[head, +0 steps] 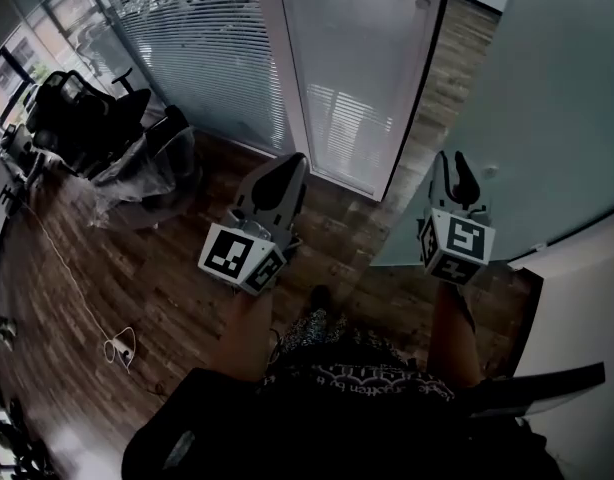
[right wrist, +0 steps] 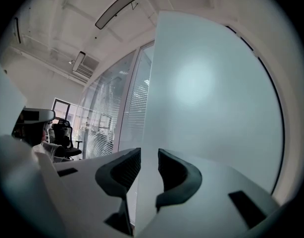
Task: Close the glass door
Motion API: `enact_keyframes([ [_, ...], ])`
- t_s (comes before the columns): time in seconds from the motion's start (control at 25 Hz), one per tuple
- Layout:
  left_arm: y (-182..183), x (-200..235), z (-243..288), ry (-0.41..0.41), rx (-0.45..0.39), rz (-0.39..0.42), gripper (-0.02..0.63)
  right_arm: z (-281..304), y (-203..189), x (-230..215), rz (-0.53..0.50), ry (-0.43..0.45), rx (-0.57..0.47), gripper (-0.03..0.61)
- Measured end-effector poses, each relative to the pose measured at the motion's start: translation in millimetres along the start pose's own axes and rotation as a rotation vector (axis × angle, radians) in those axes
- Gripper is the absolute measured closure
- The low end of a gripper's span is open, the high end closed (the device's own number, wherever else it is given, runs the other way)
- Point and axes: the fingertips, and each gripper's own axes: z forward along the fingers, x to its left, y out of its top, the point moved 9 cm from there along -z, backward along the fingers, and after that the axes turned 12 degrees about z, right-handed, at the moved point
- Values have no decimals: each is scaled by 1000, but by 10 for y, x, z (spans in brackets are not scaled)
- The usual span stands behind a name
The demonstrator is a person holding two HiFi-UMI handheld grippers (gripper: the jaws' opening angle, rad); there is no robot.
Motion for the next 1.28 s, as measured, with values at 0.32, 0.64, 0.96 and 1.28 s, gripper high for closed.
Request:
enact_keyframes([
  [0.32, -243, 707, 549, -69, -30, -15, 612, 541, -12, 60, 17, -77, -12, 468],
  [0.64, -427, 1252, 1154, -134, -70, -29, 612, 1055, -19, 42, 18, -164, -20, 468],
  [0.96, -662, 1478, 1496, -185, -76, -44, 612, 1455, -51, -51, 14, -222, -24, 468],
  [1.28, -813, 1577, 1711, -205, -69, -76, 612, 1816, -12, -150, 20, -251, -15, 468],
])
